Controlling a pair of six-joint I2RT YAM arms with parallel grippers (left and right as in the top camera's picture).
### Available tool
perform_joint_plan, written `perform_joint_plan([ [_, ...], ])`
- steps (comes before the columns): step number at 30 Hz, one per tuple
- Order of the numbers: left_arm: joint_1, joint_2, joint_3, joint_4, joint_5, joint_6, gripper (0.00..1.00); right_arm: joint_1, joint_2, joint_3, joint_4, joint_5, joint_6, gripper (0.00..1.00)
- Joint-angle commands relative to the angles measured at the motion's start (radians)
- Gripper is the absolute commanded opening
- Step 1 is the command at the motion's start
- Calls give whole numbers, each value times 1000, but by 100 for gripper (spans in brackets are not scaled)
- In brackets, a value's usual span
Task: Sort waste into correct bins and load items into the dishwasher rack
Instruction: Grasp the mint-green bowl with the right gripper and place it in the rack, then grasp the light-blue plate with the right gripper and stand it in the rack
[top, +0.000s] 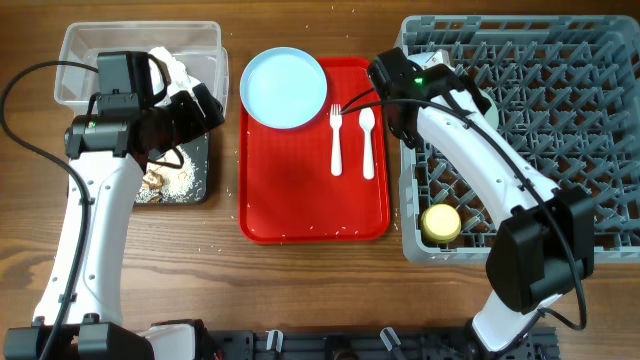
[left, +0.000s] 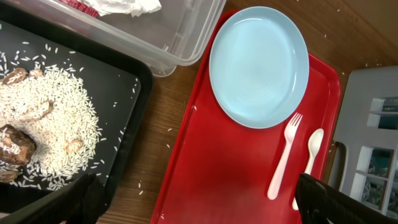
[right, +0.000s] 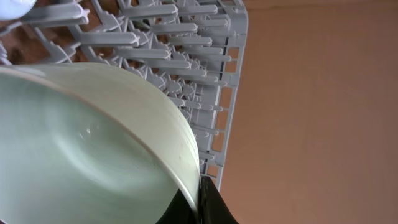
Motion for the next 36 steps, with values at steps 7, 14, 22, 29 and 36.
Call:
perform_joint_plan([
  [7, 5, -3, 10, 2, -6, 5, 100, -5, 33, -7, 43, 2, -2, 4],
  [14, 5, -3, 10, 2, -6, 5, 100, -13, 104, -6, 20, 8, -3, 4],
  [22, 5, -3, 10, 2, -6, 5, 100, 11, 103, -6, -64, 156, -6, 4],
  [29, 5, -3, 10, 2, -6, 5, 100, 178, 103, -6, -63, 135, -26, 16],
  [36, 5, -3, 10, 2, -6, 5, 100, 199, 103, -6, -64, -76, -57, 33],
])
